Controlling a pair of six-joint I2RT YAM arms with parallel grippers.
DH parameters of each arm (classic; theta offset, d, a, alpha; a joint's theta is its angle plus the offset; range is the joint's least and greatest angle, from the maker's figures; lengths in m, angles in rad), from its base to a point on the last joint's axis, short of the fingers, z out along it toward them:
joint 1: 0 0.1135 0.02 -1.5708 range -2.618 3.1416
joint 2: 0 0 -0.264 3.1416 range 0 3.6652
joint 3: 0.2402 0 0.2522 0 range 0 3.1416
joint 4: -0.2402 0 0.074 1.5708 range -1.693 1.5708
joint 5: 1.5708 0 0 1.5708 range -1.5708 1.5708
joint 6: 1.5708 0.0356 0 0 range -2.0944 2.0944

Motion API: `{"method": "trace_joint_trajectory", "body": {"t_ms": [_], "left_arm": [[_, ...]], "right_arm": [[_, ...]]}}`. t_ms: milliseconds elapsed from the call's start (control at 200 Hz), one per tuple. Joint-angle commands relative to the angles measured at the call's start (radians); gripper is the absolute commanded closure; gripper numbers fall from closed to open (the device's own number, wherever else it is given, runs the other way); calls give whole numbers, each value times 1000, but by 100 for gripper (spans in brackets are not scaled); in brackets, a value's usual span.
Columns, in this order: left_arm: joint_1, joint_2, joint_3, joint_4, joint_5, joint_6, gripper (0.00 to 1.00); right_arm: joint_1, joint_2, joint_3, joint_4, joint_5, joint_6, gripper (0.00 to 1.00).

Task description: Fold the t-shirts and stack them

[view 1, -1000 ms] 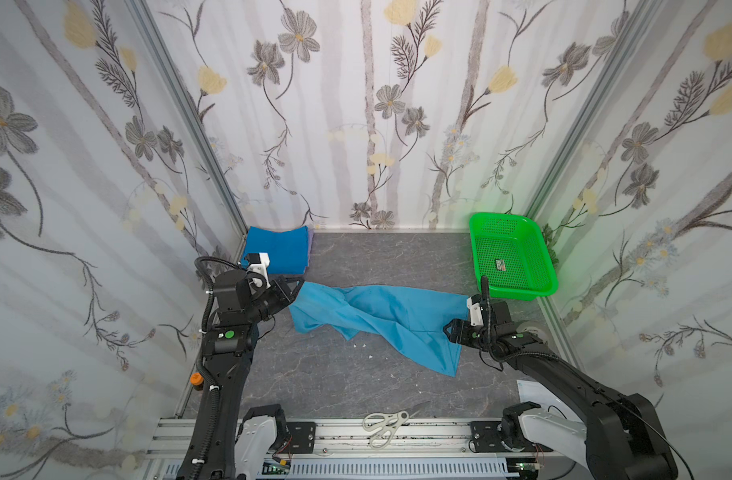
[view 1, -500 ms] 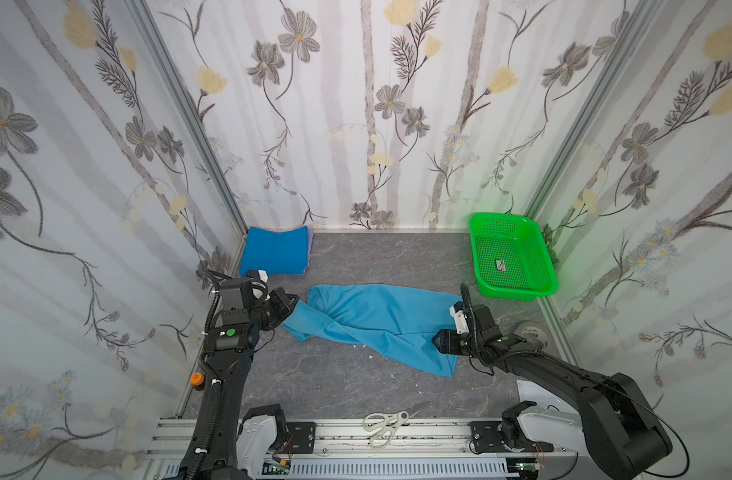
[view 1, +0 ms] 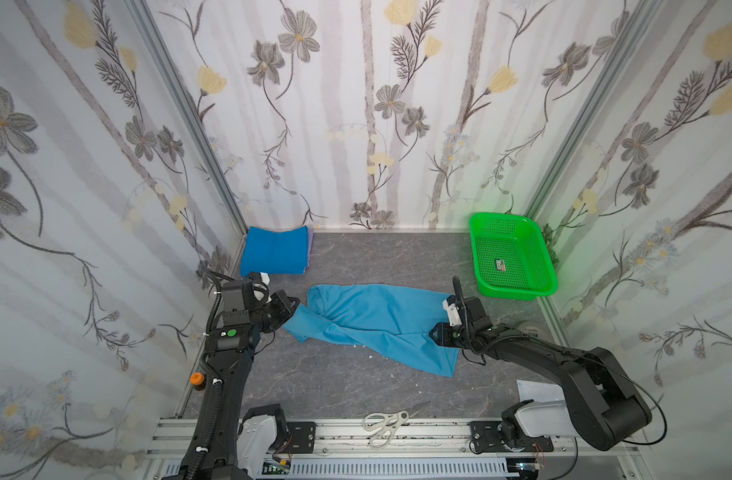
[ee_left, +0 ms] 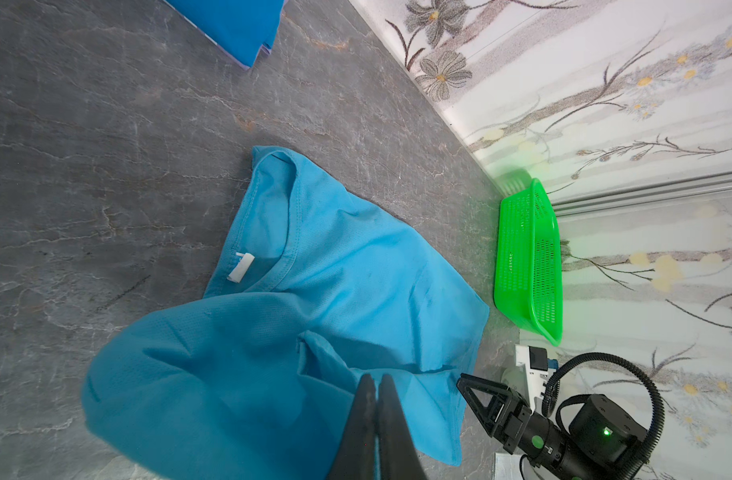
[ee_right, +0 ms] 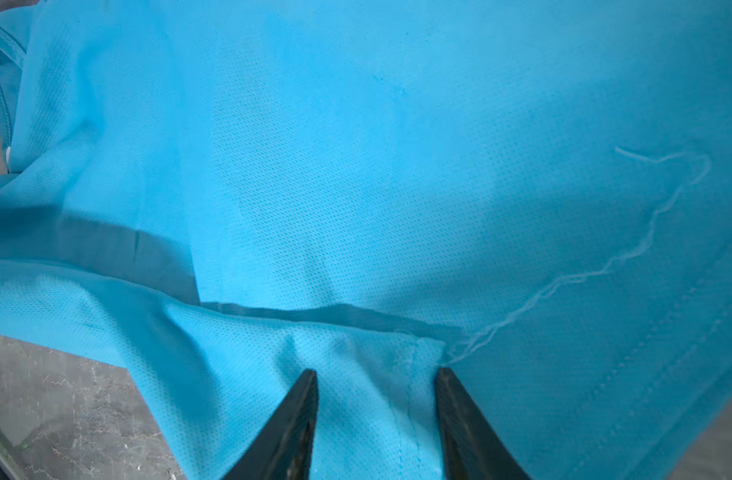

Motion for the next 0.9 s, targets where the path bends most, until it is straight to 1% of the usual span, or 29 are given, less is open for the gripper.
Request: {"method": "trace_joint_trajectory", "body": {"t_ms": [0,40,105,140,170,270,305,380,495,670,714,764,824,894], "left_arm": [[2,9,2,25,3,16,100],[2,12,3,25,5,17,100],[2,8,2,21,3,18,100],[3,4,1,19,1,20,100],[2,2,0,19,1,20,100],[5,2,1,13,-2,24,100],[5,3,2,14,-2,24,100],[5,5,4,18,-2,21,100],[7,3,14,15,-5,24,100],[16,20,66,13,8,28,100],[26,31,104,21,34,21,100],[33,49,157,40,73,8,100],[35,80,250,62,113,-13,100],[37,118,379,80,119,-29,100]], "right_arm": [[3,25,6,53,-36,5,55],[4,36,12,47,-38,4,58],[5,40,13,45,-32,5,58],[6,39,14,42,-26,7,62],[5,38,16,40,-22,5,67],[5,18,28,17,2,-2,95],[5,7,36,0,18,-7,100],[6,-28,59,-42,50,-26,100],[3,-122,81,-94,98,-38,100],[-12,-257,160,-181,120,-74,100],[-20,-283,185,-202,125,-92,100],[-35,-313,252,-212,139,-109,100],[-70,-329,318,-212,127,-135,100],[-118,-313,432,-222,99,-158,100]]}}
